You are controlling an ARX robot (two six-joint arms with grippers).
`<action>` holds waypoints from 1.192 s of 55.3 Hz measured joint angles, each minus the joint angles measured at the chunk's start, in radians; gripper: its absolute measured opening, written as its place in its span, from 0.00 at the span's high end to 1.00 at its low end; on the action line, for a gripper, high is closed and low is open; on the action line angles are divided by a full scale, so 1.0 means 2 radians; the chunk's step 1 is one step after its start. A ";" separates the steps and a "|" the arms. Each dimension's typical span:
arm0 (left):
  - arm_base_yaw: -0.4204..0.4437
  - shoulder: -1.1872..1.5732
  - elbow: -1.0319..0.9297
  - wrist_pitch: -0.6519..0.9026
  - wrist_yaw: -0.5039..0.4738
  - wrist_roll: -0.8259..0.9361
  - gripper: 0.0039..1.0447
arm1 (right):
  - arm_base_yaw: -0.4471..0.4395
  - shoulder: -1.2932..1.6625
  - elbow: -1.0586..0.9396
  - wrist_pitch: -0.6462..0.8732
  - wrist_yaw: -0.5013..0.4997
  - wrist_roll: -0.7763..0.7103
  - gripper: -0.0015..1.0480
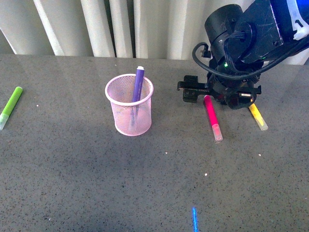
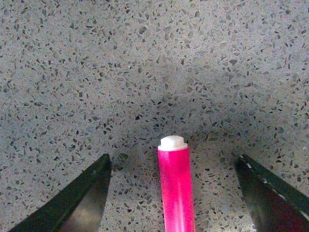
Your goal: Insert purple and pink pens into pink cup
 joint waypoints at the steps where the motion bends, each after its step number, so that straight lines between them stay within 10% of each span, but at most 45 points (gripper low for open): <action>1: 0.000 0.000 0.000 0.000 0.000 0.000 0.06 | 0.000 0.000 0.000 0.000 0.001 0.001 0.31; 18: 0.000 0.000 0.000 0.000 0.000 0.000 0.06 | 0.005 0.000 -0.007 0.010 -0.009 0.016 0.87; 66: 0.000 0.000 0.000 0.000 0.000 0.000 0.06 | 0.097 -0.157 -0.143 0.360 -0.079 -0.164 0.89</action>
